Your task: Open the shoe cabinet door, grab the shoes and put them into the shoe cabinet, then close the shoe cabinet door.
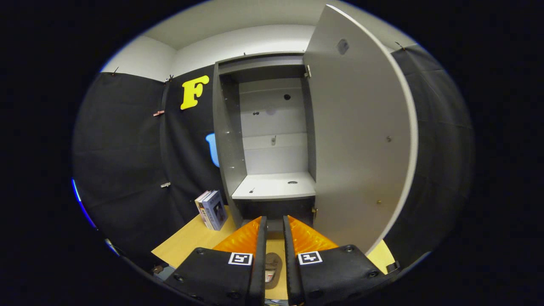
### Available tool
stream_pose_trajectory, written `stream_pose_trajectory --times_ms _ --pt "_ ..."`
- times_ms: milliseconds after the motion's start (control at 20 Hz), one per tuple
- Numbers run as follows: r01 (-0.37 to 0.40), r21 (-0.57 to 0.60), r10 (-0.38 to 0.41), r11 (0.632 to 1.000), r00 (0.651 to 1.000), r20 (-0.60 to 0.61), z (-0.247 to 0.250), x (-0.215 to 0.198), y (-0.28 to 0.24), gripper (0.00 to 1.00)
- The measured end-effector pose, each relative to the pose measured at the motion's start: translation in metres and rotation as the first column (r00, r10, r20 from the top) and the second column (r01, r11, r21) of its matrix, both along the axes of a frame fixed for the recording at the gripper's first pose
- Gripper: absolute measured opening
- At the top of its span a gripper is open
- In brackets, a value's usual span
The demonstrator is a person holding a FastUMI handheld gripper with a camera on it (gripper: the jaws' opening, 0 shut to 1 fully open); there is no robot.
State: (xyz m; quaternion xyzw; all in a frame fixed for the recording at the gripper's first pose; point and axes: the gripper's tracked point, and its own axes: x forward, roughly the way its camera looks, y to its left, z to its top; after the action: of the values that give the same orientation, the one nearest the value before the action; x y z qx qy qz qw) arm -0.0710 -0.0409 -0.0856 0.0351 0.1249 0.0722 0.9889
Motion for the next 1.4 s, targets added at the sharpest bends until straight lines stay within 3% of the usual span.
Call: stream_pose_trajectory --times_ms 200,550,1100,1400 --pt "0.004 -0.011 -0.004 1.0 0.999 -0.047 -0.04 0.01 0.032 0.24" --pt "0.022 -0.016 -0.026 1.0 0.973 -0.231 -0.178 0.026 0.074 0.24" --pt "0.115 -0.081 -0.14 0.99 0.863 -0.486 -0.366 0.014 0.069 0.24" --pt "0.066 -0.119 -0.12 0.991 0.836 -0.536 -0.415 0.021 0.071 0.24"
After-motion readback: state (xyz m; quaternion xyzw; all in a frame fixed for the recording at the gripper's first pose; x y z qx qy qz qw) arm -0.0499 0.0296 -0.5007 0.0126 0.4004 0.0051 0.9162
